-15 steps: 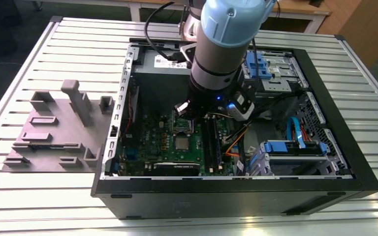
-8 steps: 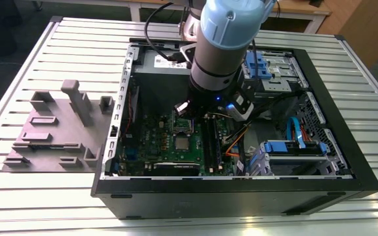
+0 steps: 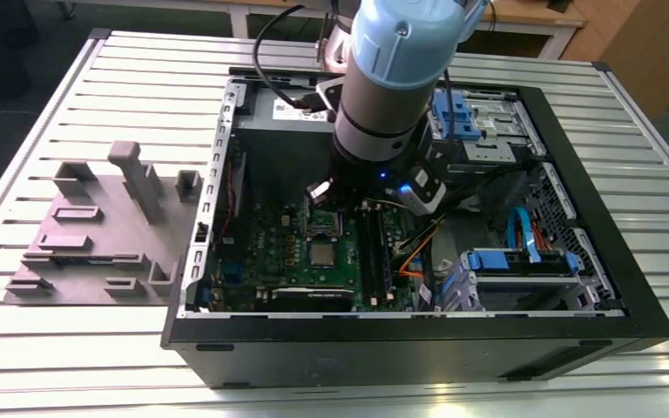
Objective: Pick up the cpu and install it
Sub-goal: 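Close the cpu cover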
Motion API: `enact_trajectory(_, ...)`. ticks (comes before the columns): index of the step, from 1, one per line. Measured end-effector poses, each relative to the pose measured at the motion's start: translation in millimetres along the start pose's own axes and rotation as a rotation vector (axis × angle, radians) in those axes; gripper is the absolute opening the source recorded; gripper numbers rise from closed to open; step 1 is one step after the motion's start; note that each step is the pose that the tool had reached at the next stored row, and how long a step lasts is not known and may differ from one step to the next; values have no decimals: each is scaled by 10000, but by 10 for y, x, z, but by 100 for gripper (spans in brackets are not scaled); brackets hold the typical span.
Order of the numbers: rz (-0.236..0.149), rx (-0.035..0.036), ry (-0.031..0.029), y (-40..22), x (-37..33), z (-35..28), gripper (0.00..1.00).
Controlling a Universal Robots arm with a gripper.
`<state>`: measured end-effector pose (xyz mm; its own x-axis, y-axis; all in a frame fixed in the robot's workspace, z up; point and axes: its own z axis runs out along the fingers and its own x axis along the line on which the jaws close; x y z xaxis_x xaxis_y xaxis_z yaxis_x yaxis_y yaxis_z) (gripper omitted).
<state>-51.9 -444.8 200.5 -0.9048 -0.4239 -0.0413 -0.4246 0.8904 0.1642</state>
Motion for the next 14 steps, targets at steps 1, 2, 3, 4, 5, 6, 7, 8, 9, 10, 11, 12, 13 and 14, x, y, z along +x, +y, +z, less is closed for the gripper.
enact_trajectory(1, -1, -3, -2, -1, 1, 0, 10)
enact_trajectory(2, -1, -7, -5, -2, 3, 0, 10)
enact_trajectory(3, 0, -10, -6, -5, 4, -3, 10)
enact_trajectory(4, 0, -11, -6, -8, 6, -7, 10)
enact_trajectory(5, 0, -11, -6, -11, 8, -13, 10)
enact_trajectory(6, 0, -11, -7, -15, 9, -20, 10)
enact_trajectory(7, 0, -12, -7, -19, 12, -28, 10)
enact_trajectory(8, 0, -11, -7, -23, 14, -38, 10)
enact_trajectory(9, 0, -11, -7, -27, 16, -47, 10)
enact_trajectory(10, 1, -11, -7, -32, 19, -56, 10)
enact_trajectory(11, 1, -11, -6, -39, 22, -64, 10)
enact_trajectory(12, 0, -11, -6, -45, 25, -71, 10)
enact_trajectory(13, 1, -11, -6, -52, 29, -78, 10)
enact_trajectory(14, 1, -10, -6, -58, 32, -84, 10)
